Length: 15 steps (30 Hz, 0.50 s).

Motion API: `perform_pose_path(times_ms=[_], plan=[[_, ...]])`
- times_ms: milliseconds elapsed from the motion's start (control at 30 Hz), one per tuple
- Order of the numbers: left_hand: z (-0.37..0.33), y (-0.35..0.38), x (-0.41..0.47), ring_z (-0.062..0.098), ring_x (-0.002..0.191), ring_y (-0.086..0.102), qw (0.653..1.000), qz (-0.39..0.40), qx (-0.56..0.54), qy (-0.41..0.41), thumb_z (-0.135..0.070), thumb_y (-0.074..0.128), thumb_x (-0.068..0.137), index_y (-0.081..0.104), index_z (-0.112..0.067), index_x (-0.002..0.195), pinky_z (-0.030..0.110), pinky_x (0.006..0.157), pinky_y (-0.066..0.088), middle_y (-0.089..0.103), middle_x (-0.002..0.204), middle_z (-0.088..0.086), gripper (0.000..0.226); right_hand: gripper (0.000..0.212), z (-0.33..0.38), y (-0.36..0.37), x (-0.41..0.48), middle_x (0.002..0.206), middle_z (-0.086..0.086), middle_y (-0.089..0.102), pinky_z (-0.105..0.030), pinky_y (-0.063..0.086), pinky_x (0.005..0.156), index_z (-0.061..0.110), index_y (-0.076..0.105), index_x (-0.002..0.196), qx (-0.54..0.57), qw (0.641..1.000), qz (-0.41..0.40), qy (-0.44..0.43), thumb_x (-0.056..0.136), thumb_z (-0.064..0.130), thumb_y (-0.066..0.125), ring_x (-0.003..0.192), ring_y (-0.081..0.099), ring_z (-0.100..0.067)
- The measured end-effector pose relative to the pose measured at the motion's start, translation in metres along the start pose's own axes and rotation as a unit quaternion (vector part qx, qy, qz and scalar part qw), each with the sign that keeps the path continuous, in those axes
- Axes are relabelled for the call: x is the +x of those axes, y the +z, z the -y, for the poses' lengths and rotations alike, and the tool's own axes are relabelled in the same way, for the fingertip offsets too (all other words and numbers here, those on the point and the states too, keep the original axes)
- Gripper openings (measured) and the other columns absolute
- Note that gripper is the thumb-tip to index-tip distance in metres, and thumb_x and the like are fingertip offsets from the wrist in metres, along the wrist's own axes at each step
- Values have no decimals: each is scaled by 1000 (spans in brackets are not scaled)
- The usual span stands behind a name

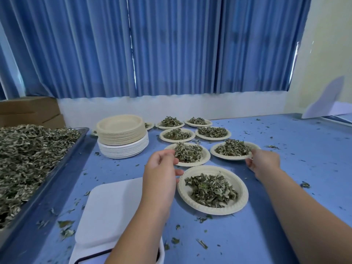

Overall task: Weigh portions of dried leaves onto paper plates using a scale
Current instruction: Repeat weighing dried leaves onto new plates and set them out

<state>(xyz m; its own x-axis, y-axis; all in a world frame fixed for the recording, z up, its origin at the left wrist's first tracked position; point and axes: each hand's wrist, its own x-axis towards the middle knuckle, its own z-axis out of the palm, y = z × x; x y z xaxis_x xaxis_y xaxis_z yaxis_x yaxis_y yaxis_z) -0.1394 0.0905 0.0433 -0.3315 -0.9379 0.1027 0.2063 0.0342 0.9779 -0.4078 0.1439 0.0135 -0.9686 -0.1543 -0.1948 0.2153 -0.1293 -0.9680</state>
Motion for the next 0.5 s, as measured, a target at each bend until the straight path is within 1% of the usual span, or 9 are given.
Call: perform_pose_path(times_ms=[33,100,167,200,233,300,367,433,500], plan=[[0,0,0,11,61,60,1000,-1,0,2,-21,48,98,62,-26,94,23,54,47,66,92,-1,16,18,0,1,1,66,-9,51,-29,47,53,4,49,79,-5,1000,4,4,94,9,56,53,55,-20],[0,-1,1,11,59,59,1000,-3,-2,1,-21,49,98,62,-26,94,19,49,47,65,91,-2,15,16,-1,1,2,75,-11,60,-33,57,63,5,50,79,-15,1000,18,16,94,7,56,60,65,-24],[-1,-1,1,10,58,58,1000,-5,0,0,-20,49,98,63,-24,94,17,46,46,65,91,-1,15,10,-2,-1,2,87,-16,66,-40,60,76,2,51,84,-29,999,37,27,93,3,55,70,70,-28],[-1,-2,2,11,57,58,1000,-5,-1,0,-19,49,99,63,-24,95,17,45,45,65,91,0,16,6,-1,-2,2,89,-17,68,-41,60,78,0,52,89,-34,998,48,32,93,3,54,72,71,-28],[-1,-2,1,11,57,58,1000,-6,-2,0,-19,48,99,63,-23,95,17,45,45,65,92,0,16,5,-1,-3,0,88,-17,69,-39,60,74,0,52,94,-38,997,61,35,94,4,55,70,72,-27],[-1,-3,1,12,59,58,1000,-7,1,0,-20,49,99,63,-23,95,19,47,46,65,92,1,15,8,0,-6,-4,83,-17,68,-34,60,62,0,52,101,-50,994,86,40,95,5,54,66,71,-25],[-2,-5,-1,13,60,59,1000,-8,1,1,-20,49,99,63,-24,95,23,53,46,65,93,0,15,8,2,-8,-10,81,-19,67,-35,60,58,3,49,104,-59,992,106,41,96,4,51,65,70,-27],[-2,-7,-3,13,60,59,1000,-12,-3,5,-20,49,99,63,-24,94,26,57,46,65,92,0,15,11,3,-10,-15,87,-22,67,-36,60,55,7,45,108,-69,990,120,37,98,5,48,63,67,-29],[-4,-8,-5,12,59,59,1000,-16,-6,11,-20,49,99,64,-24,94,26,59,47,66,91,-1,16,11,3,-10,-19,86,-22,66,-33,58,46,6,45,108,-91,989,110,25,97,7,48,58,65,-28]])
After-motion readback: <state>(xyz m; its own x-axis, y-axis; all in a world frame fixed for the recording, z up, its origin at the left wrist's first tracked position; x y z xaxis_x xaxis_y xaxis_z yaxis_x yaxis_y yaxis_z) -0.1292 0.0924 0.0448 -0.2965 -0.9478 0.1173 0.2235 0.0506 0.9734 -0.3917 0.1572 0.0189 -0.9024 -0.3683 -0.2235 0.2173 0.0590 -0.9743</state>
